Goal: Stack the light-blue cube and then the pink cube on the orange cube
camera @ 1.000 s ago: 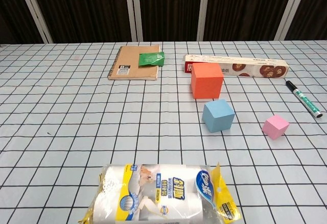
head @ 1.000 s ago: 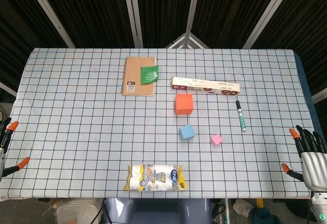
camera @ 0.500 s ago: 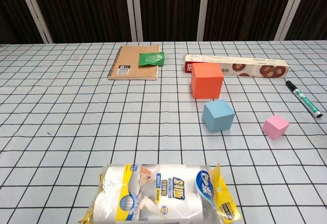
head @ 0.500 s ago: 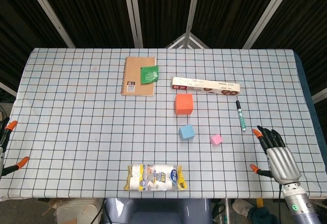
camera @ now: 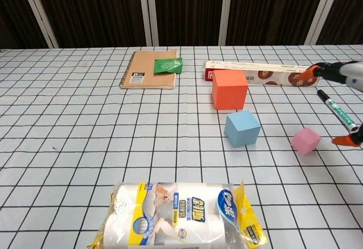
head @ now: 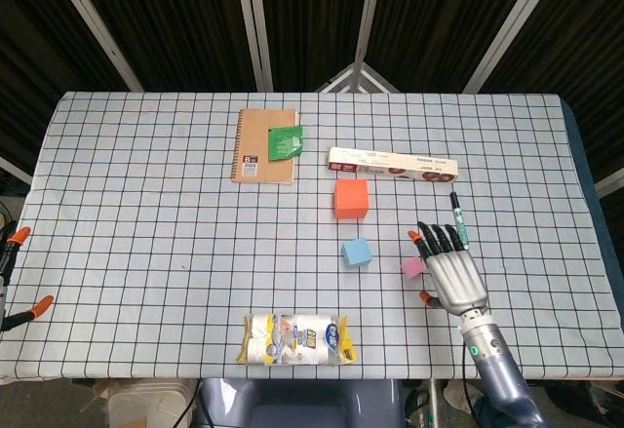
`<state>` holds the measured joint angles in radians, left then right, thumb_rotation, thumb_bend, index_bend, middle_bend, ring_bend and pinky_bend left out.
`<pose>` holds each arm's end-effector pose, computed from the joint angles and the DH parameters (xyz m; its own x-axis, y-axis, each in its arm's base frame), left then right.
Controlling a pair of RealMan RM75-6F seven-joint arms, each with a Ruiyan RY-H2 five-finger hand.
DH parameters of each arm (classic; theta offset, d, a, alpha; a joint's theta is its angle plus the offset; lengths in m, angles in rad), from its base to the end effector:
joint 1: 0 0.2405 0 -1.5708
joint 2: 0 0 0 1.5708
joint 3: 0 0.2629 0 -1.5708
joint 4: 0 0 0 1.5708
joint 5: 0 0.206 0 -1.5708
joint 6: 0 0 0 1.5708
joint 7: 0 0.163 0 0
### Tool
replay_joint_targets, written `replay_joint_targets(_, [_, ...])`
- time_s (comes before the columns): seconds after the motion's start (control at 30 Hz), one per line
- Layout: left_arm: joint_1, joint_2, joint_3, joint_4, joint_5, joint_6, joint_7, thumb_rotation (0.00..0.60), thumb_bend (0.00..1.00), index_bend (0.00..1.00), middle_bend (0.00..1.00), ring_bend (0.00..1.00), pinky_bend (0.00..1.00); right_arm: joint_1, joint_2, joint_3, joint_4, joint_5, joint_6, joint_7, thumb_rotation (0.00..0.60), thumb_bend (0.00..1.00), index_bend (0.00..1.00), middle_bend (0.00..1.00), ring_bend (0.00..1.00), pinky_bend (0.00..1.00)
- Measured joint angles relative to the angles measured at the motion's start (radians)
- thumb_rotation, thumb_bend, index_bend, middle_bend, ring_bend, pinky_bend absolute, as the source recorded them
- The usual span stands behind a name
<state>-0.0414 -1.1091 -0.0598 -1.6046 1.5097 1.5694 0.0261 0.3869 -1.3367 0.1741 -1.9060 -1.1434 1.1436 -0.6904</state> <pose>-0.3180 0.1881 0.1831 0.4350 -0.0748 0.8973 0.9004 0.0232 -0.4345 -0.1936 -0.2746 0.0500 0.5176 -0.2275 0.8248 -0.8531 -0.2106 0.4773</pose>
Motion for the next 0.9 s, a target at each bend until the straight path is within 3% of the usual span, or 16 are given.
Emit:
replay_joint_targets(0.43, [-0.001, 0.008, -0.017, 0.008, -0.038, -0.01, -0.028, 0.6, 0.11, 0.01, 0.0, 0.0, 0.0, 0.205, -0.218, 0.061, 0.047, 0.276, -0.01, -0.229, 0.6, 0.24, 0.2, 0.0, 0.0, 0.0])
replay_joint_targets(0.9, [0.002, 0.022, -0.033, 0.021, -0.069, -0.015, -0.082, 0.6, 0.11, 0.01, 0.0, 0.0, 0.0, 0.341, -0.297, 0.106, 0.128, 0.429, 0.011, -0.297, 0.6, 0.24, 0.28, 0.0, 0.0, 0.0])
